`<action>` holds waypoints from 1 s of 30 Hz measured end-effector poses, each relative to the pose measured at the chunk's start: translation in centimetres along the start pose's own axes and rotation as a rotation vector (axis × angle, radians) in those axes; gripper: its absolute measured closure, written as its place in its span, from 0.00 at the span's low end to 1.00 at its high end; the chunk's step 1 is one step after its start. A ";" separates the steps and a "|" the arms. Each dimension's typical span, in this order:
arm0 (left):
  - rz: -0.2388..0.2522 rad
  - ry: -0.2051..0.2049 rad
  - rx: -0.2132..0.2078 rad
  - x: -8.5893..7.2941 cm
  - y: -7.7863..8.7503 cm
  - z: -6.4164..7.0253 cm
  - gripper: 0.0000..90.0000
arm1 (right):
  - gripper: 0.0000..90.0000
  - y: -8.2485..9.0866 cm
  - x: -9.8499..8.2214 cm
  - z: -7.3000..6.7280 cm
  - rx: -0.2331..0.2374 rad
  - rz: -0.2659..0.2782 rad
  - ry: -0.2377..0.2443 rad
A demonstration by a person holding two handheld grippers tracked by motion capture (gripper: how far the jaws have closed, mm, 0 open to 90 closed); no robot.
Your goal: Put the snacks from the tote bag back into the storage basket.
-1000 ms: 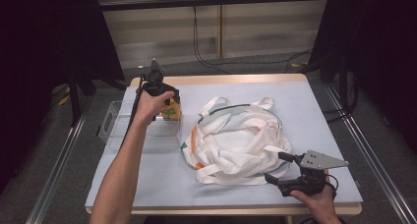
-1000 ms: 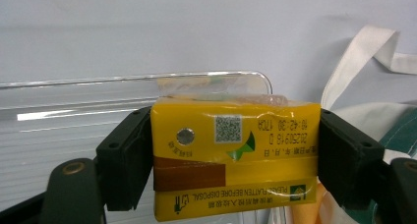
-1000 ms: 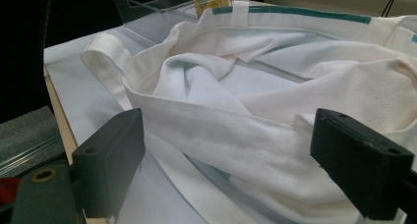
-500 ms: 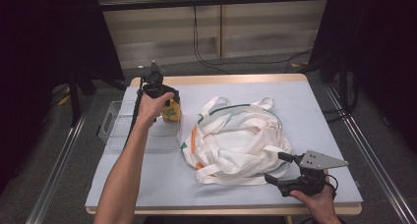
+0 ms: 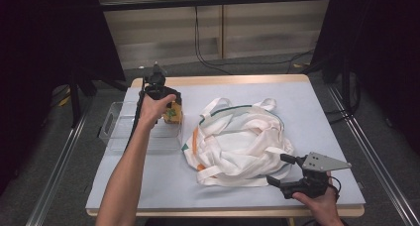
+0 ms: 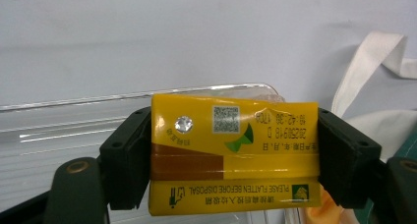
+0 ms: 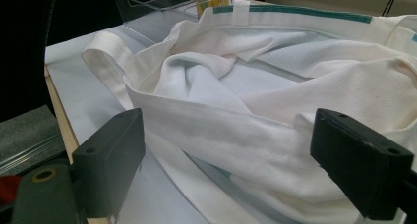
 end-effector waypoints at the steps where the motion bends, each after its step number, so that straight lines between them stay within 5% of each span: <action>1: -0.002 -0.013 0.002 0.0 0.1 -0.1 0.28 | 0.15 0.0 0.0 0.0 -0.003 -0.002 -0.003; 8: 0.009 -0.011 -0.056 -0.1 0.1 -0.6 0.25 | 0.15 0.0 0.0 0.0 -0.001 0.002 -0.004; 11: -0.013 0.034 -0.105 -0.4 -0.1 -0.8 0.20 | 0.15 0.0 0.0 0.0 -0.001 0.002 -0.005; 13: 0.016 0.007 -0.079 -0.3 0.1 -1.1 0.18 | 0.15 0.0 0.0 0.1 0.000 0.003 -0.006; 22: 0.069 -0.033 -0.145 -0.1 1.3 -0.8 0.07 | 0.14 0.0 0.0 0.1 0.000 0.003 -0.006; 30: 0.119 -0.097 -0.146 -0.7 2.3 -2.6 0.05 | 0.14 0.1 0.0 0.1 0.000 0.003 -0.006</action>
Point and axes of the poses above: each handheld gripper's, and its own axes: y roughly backward along the jaws, x roughly out of its top, z roughly to its right, the point moved 7 cm from there along -y, roughly forward along the jaws, and after that the axes turned 11 degrees about y, right-handed, at the moved point
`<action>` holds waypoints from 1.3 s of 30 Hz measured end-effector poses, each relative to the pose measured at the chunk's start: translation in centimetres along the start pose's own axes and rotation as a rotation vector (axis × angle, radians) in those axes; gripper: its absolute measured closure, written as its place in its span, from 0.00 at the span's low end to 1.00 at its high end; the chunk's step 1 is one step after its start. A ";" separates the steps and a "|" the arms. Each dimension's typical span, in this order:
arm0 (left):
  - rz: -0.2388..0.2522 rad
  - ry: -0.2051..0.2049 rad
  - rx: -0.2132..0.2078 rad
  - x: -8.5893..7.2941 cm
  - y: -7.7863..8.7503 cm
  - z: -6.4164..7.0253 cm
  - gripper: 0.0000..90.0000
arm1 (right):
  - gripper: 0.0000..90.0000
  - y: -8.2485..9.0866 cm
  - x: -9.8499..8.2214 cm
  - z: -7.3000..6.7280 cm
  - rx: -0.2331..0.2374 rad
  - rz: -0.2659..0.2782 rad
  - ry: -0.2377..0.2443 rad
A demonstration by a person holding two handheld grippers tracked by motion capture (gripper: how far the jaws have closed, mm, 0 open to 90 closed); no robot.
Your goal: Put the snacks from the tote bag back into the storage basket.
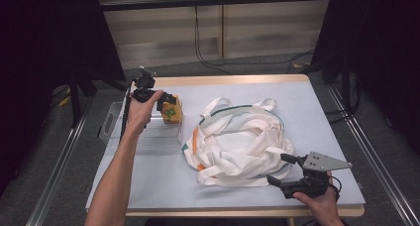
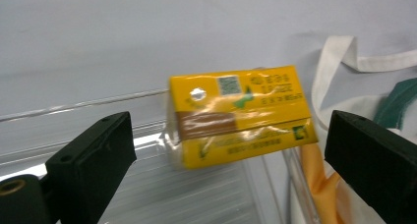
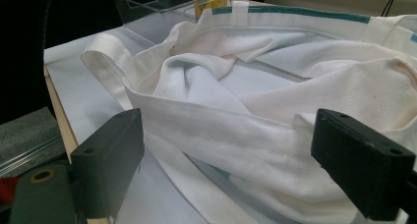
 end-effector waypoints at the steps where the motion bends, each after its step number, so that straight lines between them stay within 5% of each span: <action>1: 0.021 -0.012 -0.006 -0.1 0.3 -0.2 0.05 | 0.14 0.0 0.0 0.0 -0.001 0.000 0.000; 5: 0.078 -0.046 -0.029 -0.3 1.4 -0.7 0.04 | 0.14 -0.1 0.0 0.0 -0.004 -0.003 -0.003; 7: 0.107 -0.123 -0.038 -0.7 2.2 -0.7 0.05 | 0.14 -0.1 0.0 0.0 -0.006 -0.004 -0.002; 10: 0.155 -0.142 -0.075 -1.0 3.1 -0.6 0.05 | 0.13 -0.1 0.0 0.1 -0.010 -0.004 -0.002; 12: 0.166 -0.190 -0.055 -1.5 3.6 -0.6 0.04 | 0.13 -0.1 0.0 0.2 -0.015 -0.002 -0.002; 14: 0.185 -0.221 -0.082 -2.2 4.2 -0.4 0.04 | 0.13 -0.1 0.0 0.2 -0.016 -0.003 -0.003; 16: 0.203 -0.215 -0.113 -2.6 4.6 -0.3 0.04 | 0.13 -0.1 0.0 0.1 -0.013 -0.004 -0.003; 19: 0.237 -0.238 -0.107 -3.3 5.2 -0.5 0.04 | 0.12 -0.1 0.0 0.2 -0.019 -0.009 -0.005; 22: 0.248 -0.256 -0.159 -4.2 5.8 -0.6 0.04 | 0.12 0.0 0.0 0.2 -0.019 -0.005 -0.010; 32: 0.367 -0.312 -0.149 -7.0 8.3 0.0 0.04 | 0.12 -0.1 0.0 0.3 -0.020 -0.005 -0.013; 39: 0.376 -0.332 -0.194 -10.1 9.6 1.3 0.03 | 0.12 0.0 0.1 0.4 -0.028 0.001 -0.016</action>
Point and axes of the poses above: each handheld gripper's, and its own axes: y roughly backward along the jaws, x roughly out of its top, z roughly to its right, the point moved 7 cm from there along -y, roughly forward along the jaws, and after that the axes turned 11 degrees about y, right-handed, at the moved point
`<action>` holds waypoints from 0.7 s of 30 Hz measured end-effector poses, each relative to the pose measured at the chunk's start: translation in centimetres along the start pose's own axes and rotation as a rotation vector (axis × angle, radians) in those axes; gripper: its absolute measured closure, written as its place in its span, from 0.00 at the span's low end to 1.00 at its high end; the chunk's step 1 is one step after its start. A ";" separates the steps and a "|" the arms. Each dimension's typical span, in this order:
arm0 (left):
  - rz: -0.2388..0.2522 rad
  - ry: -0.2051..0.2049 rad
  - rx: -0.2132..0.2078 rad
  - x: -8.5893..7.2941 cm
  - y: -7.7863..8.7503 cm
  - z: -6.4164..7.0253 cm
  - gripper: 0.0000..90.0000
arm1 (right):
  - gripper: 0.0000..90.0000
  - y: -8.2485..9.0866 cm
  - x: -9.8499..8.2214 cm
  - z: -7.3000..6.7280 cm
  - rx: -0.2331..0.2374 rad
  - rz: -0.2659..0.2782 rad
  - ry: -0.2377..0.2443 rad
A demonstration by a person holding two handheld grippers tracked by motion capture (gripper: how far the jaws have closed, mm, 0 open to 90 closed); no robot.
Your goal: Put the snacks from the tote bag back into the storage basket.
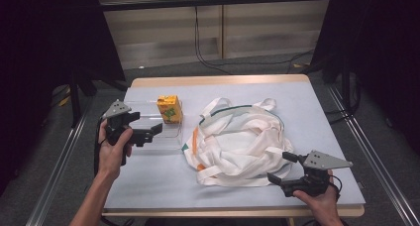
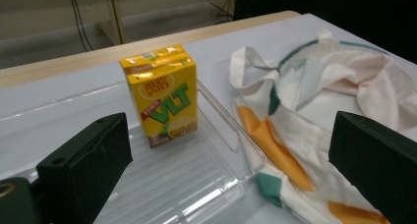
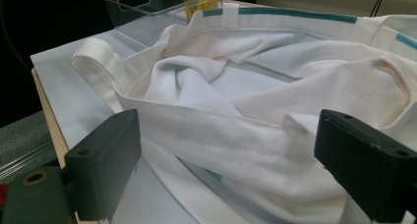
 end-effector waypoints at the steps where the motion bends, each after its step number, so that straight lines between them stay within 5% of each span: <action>1: 0.002 -0.001 0.004 -0.5 0.2 0.2 0.03 | 0.12 0.1 0.0 0.0 -0.002 -0.001 -0.003; 9: -0.008 -0.058 -0.027 -3.7 1.9 1.2 0.03 | 0.12 0.1 0.0 -0.1 -0.006 -0.001 0.001; 21: -0.010 -0.019 -0.031 -8.3 4.0 1.3 0.02 | 0.12 0.2 0.0 0.0 -0.009 0.000 0.001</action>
Point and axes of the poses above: each handheld gripper's, and its own axes: y roughly backward along the jaws, x roughly out of its top, z roughly to its right, the point moved 7 cm from there along -y, roughly forward along the jaws, and after that the axes turned 11 degrees about y, right-handed, at the moved point
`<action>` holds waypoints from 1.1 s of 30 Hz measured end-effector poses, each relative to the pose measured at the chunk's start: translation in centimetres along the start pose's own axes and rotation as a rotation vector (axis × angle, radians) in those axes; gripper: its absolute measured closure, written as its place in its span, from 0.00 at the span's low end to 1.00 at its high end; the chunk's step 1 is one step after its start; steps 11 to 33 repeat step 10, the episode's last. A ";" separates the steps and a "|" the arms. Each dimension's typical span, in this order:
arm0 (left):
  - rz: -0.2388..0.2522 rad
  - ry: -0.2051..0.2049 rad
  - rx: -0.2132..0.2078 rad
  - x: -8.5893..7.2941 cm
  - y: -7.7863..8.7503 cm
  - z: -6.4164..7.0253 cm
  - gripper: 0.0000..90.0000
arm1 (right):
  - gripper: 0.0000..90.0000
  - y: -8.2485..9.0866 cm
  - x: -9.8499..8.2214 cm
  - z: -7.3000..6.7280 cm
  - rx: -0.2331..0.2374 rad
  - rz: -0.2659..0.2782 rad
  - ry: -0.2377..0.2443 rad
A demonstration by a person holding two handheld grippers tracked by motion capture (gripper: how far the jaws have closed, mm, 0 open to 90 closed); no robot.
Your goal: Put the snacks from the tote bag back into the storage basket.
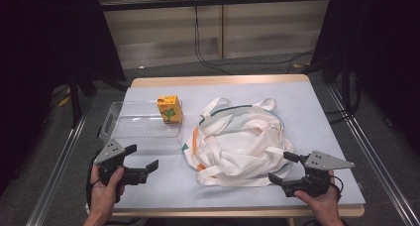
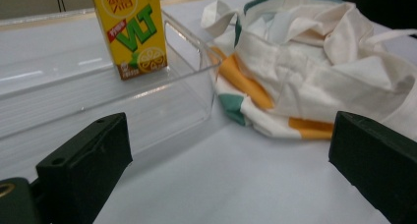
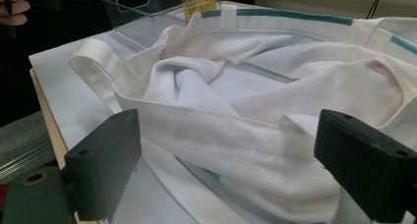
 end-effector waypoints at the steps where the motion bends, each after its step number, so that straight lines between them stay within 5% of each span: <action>1: 0.004 0.003 0.010 -0.3 0.2 -0.1 0.02 | 0.12 0.0 0.0 0.0 0.001 -0.002 0.001; 5: 0.027 0.030 0.014 -1.6 0.9 -0.3 0.02 | 0.12 0.0 0.0 0.1 -0.003 -0.001 -0.002; 10: 0.021 -0.020 0.021 -3.5 0.8 -0.1 0.02 | 0.12 -0.1 0.0 0.2 -0.006 0.001 -0.002; 33: 0.021 -0.020 0.021 -3.5 0.8 -0.1 0.02 | 0.12 -0.1 0.0 0.2 -0.006 0.001 -0.002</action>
Point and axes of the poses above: each handheld gripper's, and its own axes: y roughly backward along the jaws, x roughly out of its top, z roughly to its right, the point moved 7 cm from there along -y, roughly forward along the jaws, and after that the axes turned 11 degrees about y, right-handed, at the moved point
